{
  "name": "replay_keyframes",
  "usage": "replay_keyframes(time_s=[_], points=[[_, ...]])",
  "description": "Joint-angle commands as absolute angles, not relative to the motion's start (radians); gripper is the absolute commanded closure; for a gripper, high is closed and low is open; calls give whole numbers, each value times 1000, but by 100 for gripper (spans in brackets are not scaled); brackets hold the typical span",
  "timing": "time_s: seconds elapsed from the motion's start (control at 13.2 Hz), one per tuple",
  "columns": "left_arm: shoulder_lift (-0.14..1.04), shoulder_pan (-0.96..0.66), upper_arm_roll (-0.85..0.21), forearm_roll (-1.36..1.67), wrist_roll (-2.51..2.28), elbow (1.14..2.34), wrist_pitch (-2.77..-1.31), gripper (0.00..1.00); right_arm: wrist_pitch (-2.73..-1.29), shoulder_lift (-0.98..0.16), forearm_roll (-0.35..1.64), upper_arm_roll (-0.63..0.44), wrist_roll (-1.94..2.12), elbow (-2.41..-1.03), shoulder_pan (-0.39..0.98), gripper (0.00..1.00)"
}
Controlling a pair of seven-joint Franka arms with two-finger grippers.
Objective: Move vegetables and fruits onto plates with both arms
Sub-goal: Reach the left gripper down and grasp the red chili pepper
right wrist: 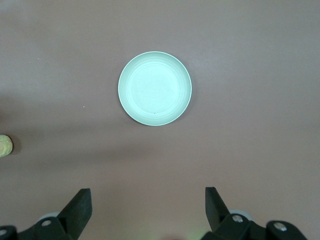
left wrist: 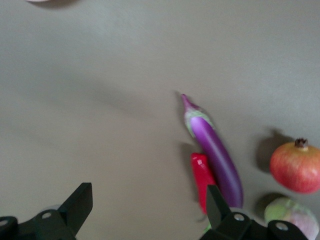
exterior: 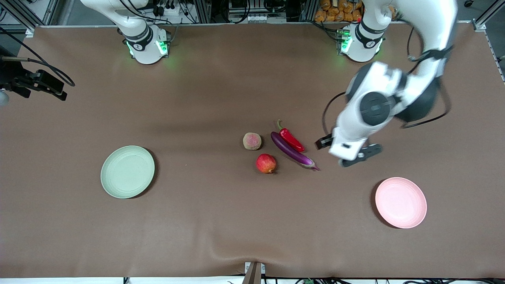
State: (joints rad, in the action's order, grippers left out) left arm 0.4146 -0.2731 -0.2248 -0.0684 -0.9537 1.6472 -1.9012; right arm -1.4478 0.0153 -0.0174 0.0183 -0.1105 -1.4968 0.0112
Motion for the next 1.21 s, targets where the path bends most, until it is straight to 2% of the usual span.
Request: replay_keyframes(time_s=[0.0,0.38,0.83,1.13], points=[[413,-285,-224,-89,-1032,1692,-1971,0,-1439,8,-23,21,-103,-1482,6,0],[478,-328,-224,-90,-1187,1721,-2091,0,-1437,8,-23,21,-103,-1482,8,0],[472,-341,-222,-91,-1302,1939,-2357,0,-1439,6,-21,21,-104,-1482,8,0],[489,-350,-222,-91,-1322,1951,-2413,0,-1440,5,-21,21,-104,-1482,8,0]])
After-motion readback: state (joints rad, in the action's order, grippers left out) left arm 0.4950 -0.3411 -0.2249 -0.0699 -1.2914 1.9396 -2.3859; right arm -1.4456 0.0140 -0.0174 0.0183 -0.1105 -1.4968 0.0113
